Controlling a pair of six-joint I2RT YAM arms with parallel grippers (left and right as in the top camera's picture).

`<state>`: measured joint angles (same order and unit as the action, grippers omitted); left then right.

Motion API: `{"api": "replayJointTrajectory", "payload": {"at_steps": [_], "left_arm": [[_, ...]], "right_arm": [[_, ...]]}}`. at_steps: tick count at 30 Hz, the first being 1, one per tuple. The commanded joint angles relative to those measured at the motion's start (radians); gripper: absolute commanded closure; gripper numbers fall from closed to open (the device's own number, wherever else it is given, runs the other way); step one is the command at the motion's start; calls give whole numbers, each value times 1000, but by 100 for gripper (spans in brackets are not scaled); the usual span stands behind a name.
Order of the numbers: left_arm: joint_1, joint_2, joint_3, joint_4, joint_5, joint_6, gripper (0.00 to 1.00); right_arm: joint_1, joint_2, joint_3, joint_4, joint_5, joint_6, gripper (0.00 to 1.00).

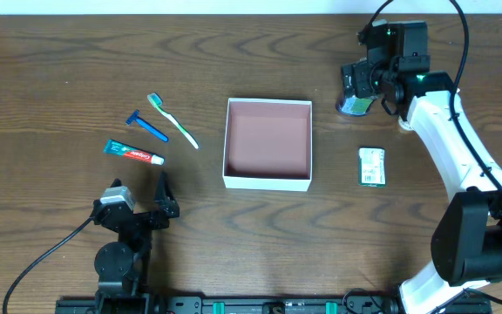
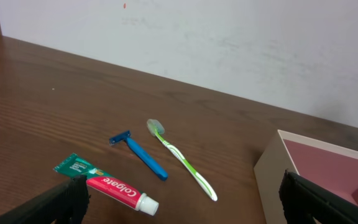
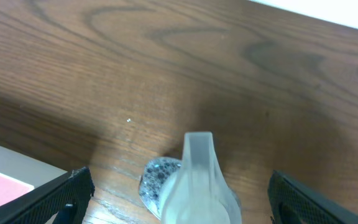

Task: Pack container
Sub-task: 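Move the right gripper up to the clear soap pump bottle, then close the right gripper on the soap bottle pump and lift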

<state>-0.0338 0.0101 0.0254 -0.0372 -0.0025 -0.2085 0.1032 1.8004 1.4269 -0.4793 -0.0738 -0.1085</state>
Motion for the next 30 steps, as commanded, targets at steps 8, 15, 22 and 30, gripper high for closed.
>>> {"api": "replayJointTrajectory", "payload": {"at_steps": [8,15,22,30], "left_arm": [[5,-6,-21,-37,-10,10,2],[5,-6,-21,-37,-10,10,2],[5,-6,-21,-37,-10,10,2],[5,-6,-21,-37,-10,10,2]], "right_arm": [[-9,43,16,-22,28,71,16],[-13,64,16,-8,48,81,20],[-13,67,16,36,48,82,32],[-13,67,16,34,47,82,58]]}}
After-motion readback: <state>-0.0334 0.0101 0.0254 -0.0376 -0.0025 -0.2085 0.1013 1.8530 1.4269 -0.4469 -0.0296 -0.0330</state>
